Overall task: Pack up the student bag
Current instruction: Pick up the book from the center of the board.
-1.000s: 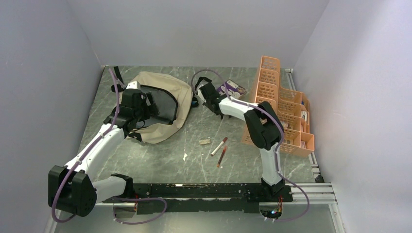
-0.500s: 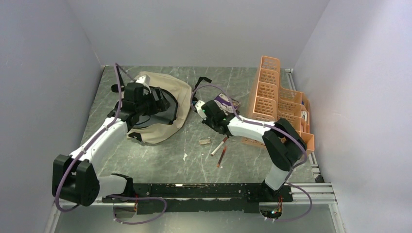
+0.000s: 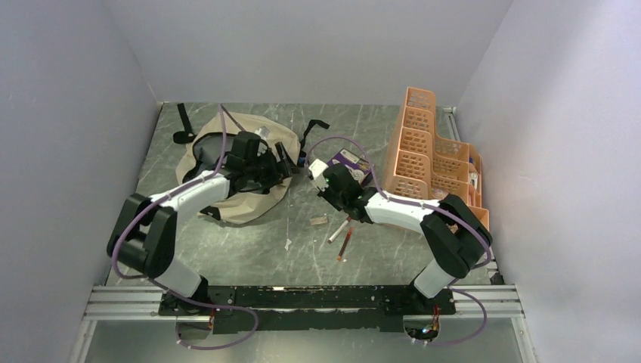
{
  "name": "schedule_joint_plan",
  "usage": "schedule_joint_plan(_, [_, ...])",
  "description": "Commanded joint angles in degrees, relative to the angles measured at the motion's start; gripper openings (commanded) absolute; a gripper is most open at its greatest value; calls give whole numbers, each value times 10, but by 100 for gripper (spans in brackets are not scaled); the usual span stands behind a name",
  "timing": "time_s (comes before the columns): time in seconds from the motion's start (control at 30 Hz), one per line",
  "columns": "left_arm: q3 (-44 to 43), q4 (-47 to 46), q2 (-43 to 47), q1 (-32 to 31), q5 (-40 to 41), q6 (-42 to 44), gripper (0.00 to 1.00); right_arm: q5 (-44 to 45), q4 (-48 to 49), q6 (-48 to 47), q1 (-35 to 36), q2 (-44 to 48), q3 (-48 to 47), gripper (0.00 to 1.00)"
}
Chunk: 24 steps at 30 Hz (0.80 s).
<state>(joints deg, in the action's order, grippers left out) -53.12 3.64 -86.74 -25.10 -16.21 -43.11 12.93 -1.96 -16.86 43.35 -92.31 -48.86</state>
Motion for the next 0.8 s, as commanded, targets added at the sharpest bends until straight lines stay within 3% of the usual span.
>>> schedule_joint_plan(0.0, [-40,-66,-49,-13,-20,-65,87,-26,59,17,1,31,20,0])
schedule_joint_plan(0.43, [-135,-78,-207,-40,-40,-75,87,-34,72,17,1,38,30,0])
schedule_joint_plan(0.77, [-169,-99,-265,-64,-85,-68,84,-33,72,16,1,39,31,0])
